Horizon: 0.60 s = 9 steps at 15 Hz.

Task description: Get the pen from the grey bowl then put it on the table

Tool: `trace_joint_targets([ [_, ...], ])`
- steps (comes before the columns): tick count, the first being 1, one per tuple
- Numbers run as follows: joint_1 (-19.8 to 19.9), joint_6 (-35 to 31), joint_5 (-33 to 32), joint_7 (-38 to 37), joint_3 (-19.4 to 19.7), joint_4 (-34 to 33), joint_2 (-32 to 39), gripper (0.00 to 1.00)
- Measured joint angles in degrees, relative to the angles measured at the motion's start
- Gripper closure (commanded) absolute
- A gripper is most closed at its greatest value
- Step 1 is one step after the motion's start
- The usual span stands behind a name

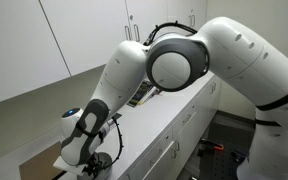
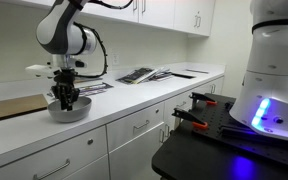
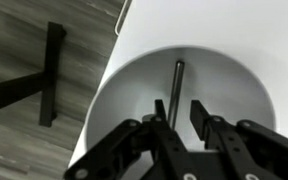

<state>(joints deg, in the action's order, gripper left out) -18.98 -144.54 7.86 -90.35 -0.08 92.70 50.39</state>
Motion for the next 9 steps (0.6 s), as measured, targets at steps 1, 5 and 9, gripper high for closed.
trace_joint_targets([
  [1, 0.0, 0.0, 0.0, 0.0, 0.0, 0.0, 0.4, 0.24],
  [5, -0.3, 0.0, 0.0, 0.0, 0.2, -0.7, 1.9, 0.36],
  [9, -1.2, 0.0, 0.0, 0.0, 0.8, -2.1, 3.5, 0.62],
])
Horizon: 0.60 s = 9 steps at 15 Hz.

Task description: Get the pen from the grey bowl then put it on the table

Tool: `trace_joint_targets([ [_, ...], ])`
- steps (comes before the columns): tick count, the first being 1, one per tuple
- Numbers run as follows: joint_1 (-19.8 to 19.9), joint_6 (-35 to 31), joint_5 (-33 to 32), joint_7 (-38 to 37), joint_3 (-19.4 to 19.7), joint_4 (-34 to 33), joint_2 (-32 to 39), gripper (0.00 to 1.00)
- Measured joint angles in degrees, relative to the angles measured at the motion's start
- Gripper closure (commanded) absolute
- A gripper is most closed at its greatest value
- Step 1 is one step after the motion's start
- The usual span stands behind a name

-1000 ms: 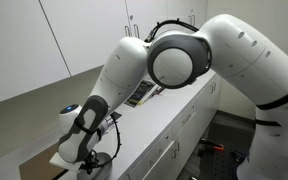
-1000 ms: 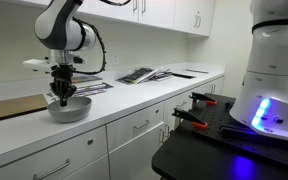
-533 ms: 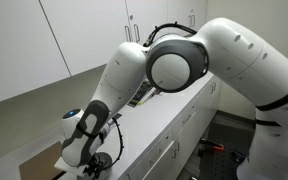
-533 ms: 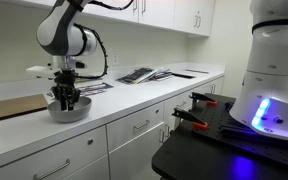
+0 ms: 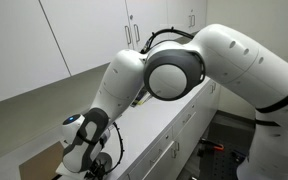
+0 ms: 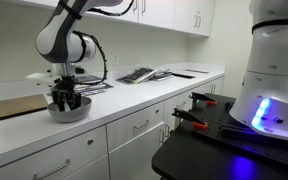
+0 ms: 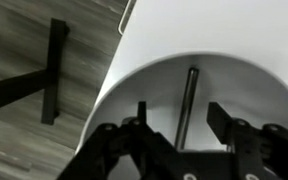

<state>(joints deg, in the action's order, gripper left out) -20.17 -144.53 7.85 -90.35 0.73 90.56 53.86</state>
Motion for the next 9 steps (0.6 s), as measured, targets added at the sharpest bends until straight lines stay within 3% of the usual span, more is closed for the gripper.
trace_joint_targets([
  [5, -0.6, 0.1, 0.0, 0.0, 0.5, -1.4, 1.2, 0.99],
  [9, -0.7, 1.1, 0.0, 0.0, 0.5, -2.4, 0.9, 0.97],
])
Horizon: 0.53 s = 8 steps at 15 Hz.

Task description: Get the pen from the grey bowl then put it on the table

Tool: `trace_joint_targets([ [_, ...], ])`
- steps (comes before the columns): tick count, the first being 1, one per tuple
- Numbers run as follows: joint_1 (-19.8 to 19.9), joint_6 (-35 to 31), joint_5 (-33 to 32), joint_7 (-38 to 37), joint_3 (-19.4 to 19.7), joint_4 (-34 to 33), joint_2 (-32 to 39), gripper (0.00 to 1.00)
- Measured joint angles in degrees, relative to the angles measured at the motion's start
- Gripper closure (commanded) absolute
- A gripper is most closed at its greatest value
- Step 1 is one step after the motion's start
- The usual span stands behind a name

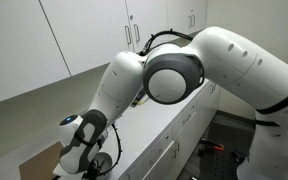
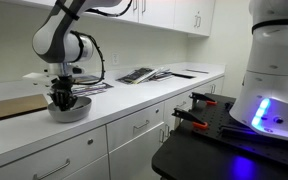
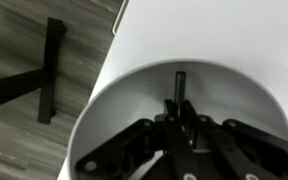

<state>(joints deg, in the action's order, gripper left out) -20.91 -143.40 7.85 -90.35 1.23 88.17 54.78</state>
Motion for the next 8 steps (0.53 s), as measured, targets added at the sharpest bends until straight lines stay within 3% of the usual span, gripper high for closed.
trace_joint_targets([
  [8, -0.6, 9.3, -0.8, -2.2, 1.5, -0.5, -7.1, 0.97],
])
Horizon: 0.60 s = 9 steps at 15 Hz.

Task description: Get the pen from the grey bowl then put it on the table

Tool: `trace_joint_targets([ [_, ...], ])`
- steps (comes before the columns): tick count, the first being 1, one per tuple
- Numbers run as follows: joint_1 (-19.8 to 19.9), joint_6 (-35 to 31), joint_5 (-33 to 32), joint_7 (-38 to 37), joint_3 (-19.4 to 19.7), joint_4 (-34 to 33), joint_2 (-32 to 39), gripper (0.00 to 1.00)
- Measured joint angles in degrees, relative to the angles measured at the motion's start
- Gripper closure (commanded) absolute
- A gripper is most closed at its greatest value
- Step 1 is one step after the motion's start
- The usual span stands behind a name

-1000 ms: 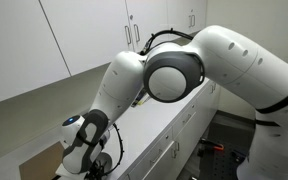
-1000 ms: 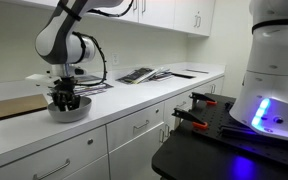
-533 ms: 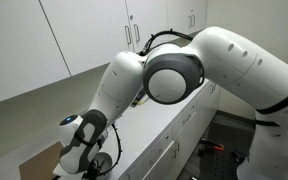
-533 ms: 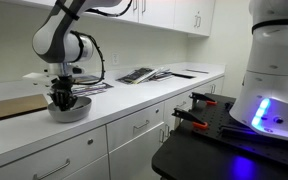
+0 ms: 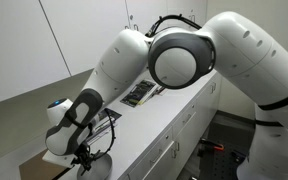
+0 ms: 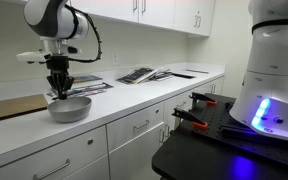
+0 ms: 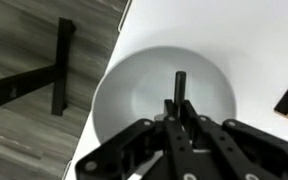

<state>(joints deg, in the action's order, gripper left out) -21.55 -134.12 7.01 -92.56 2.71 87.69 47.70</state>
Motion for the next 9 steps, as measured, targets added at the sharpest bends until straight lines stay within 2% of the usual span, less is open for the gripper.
trace_joint_targets([
  [3, -0.4, 0.9, 0.0, -0.1, -0.4, 0.1, -1.7, 0.97],
  [9, -2.6, 0.9, -0.3, 0.2, -3.8, 0.0, -1.9, 0.97],
])
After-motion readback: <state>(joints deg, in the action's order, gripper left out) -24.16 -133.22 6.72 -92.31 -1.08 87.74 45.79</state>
